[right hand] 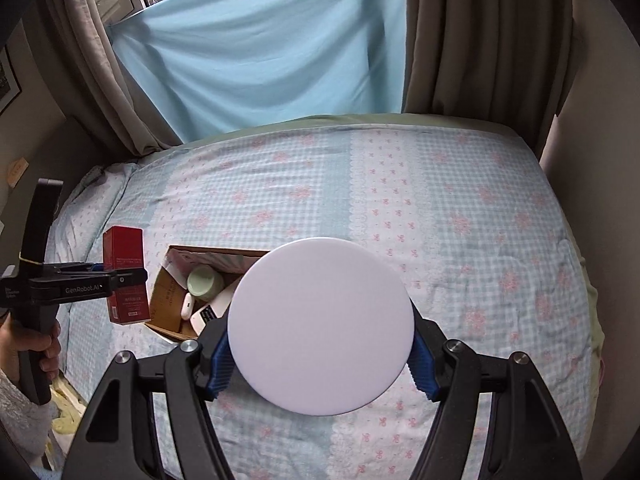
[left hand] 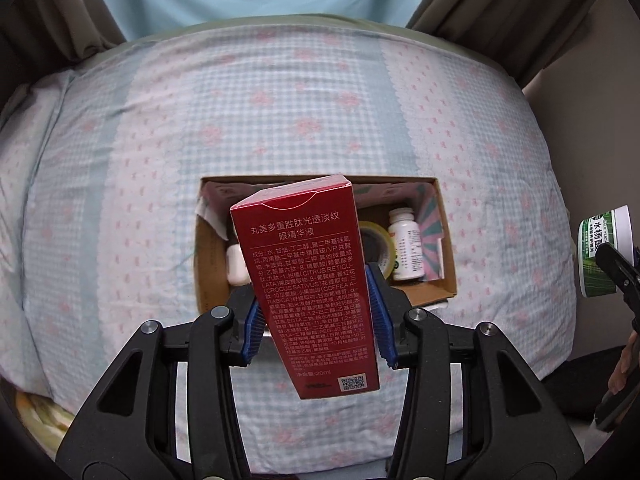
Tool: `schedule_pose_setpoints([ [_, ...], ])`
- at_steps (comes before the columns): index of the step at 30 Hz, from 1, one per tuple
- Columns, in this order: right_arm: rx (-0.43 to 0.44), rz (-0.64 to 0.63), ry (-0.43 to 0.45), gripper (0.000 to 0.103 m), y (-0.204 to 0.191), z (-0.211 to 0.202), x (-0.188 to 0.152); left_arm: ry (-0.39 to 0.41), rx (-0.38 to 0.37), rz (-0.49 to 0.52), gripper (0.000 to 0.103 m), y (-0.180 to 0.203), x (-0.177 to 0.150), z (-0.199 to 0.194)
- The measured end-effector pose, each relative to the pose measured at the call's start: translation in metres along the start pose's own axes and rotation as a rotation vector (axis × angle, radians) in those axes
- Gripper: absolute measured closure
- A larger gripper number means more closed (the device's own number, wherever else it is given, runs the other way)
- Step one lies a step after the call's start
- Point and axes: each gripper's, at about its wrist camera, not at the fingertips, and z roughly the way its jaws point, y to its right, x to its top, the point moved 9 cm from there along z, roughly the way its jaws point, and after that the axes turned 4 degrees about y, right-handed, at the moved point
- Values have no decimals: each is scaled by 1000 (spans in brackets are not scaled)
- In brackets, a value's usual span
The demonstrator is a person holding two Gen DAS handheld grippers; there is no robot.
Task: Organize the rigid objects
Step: 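Carry the red box to the box with the left tool while the right tool carries the jar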
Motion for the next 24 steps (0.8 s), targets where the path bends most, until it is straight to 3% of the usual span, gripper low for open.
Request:
schedule_pose_setpoints([
  [8, 56, -32, -103, 37, -58, 59, -2, -48, -8, 50, 62, -32, -13, 35],
  [24, 174, 64, -479, 36, -109, 211, -33, -178, -89, -72, 63, -49, -25, 139],
])
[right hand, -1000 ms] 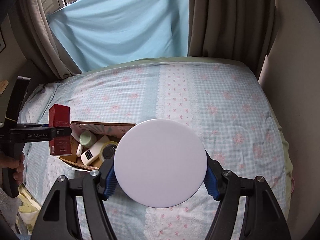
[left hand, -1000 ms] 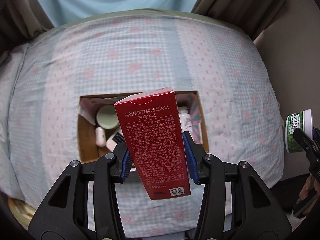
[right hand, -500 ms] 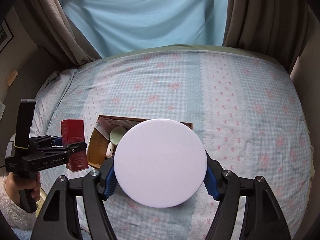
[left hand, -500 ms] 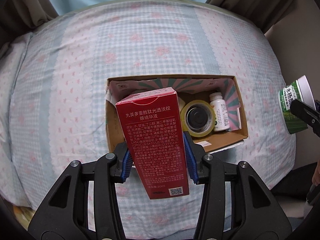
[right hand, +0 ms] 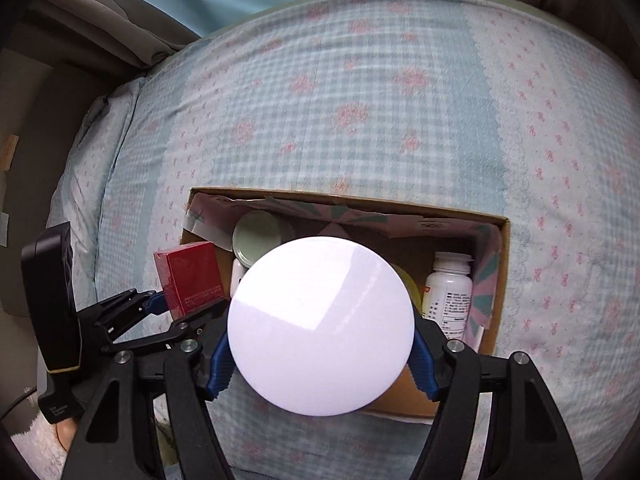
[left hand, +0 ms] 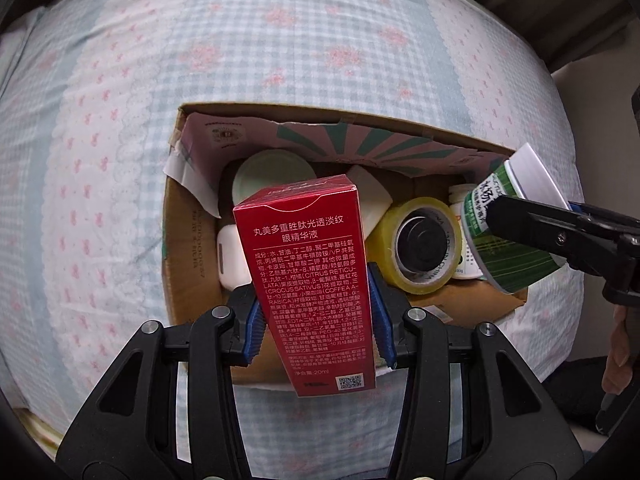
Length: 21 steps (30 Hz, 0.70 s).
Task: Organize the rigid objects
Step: 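Lower the red box into the box with the left tool while the right tool drops the jar in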
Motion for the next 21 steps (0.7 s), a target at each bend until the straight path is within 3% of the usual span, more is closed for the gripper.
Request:
schedule_pose_setpoints([
  [8, -10, 102, -110, 36, 8, 56, 7, -60, -7, 1, 66, 8, -6, 34],
  [18, -4, 131, -153, 36, 9, 75, 13, -73, -25, 15, 66, 24, -7, 43],
  [20, -21, 149, -157, 36, 11, 77, 14, -69, -28, 13, 51, 27, -7, 40],
  [21, -30, 162, -162, 35, 13, 77, 14, -55, -46, 4, 16, 29, -6, 35],
])
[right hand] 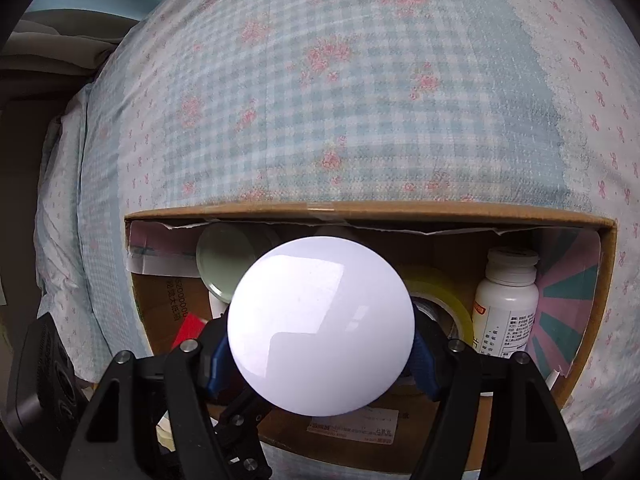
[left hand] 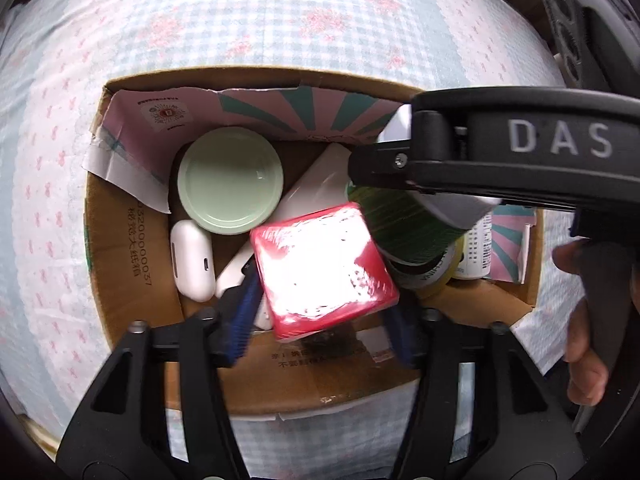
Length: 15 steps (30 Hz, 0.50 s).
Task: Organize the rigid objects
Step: 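Lower the red box into the box with the left tool while the right tool drops the jar in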
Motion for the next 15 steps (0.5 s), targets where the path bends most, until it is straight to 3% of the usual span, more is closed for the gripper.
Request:
schedule_pose_setpoints([
  [1, 3, 12, 0, 31, 0, 0, 1, 13, 27, -8, 6, -2, 0, -5],
  [2, 7, 15, 4, 13, 0, -4, 1, 25, 67, -6, 3, -6, 0, -10],
  [3, 6, 16, 21, 0, 0, -9, 2, 33, 49, -4, 0, -6, -2, -15],
  [7, -119, -21, 47, 0, 9, -27, 3, 47, 7, -83, 0, -18, -11, -32],
  [15, -108, -6, 78, 0, 12, -48, -16, 98, 26, -123, 0, -30, -27, -68],
])
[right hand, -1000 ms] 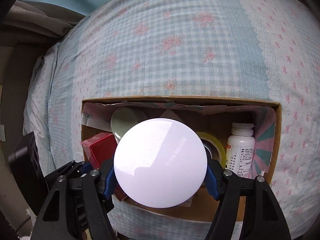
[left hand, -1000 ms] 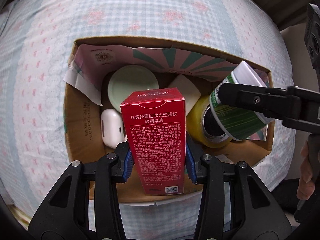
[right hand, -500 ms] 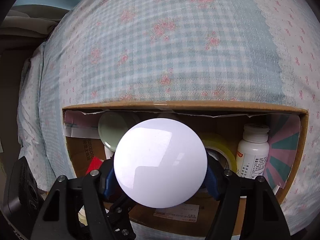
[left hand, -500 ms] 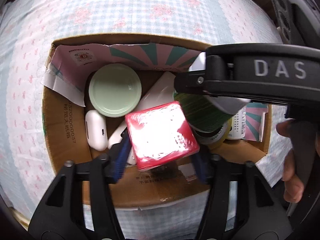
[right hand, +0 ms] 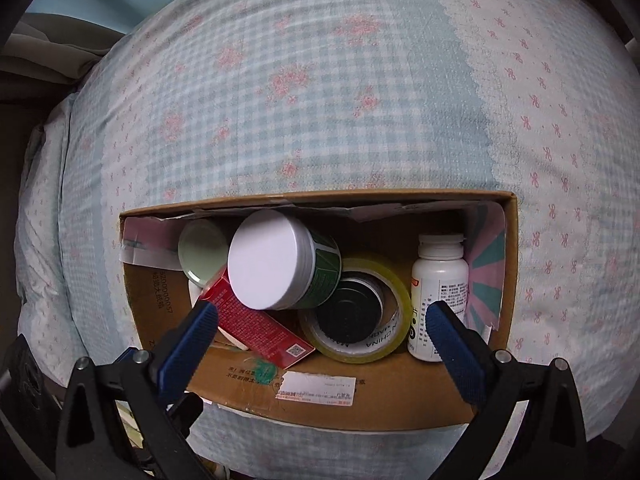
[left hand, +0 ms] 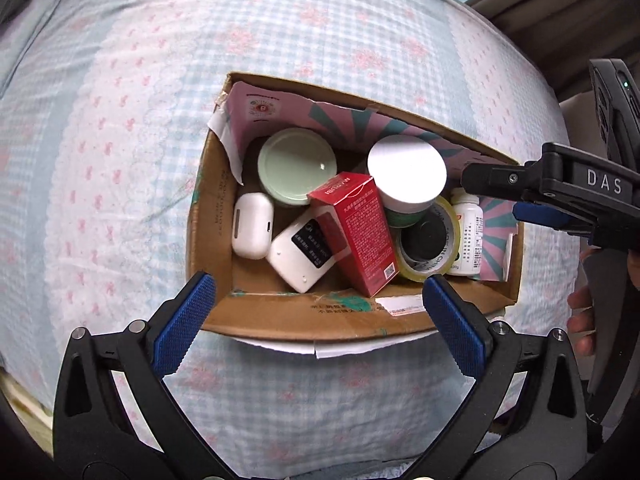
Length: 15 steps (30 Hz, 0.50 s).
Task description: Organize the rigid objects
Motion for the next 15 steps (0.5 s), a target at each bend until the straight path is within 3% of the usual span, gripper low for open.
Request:
schedule_pose_setpoints([
  [9, 13, -28, 109, 0, -8, -57, -26, 118, 9, 66, 0, 12, -1, -68],
  [15, 8, -63, 226, 0, 4, -117, -51, 208, 36, 127, 0, 35, -14, -120],
])
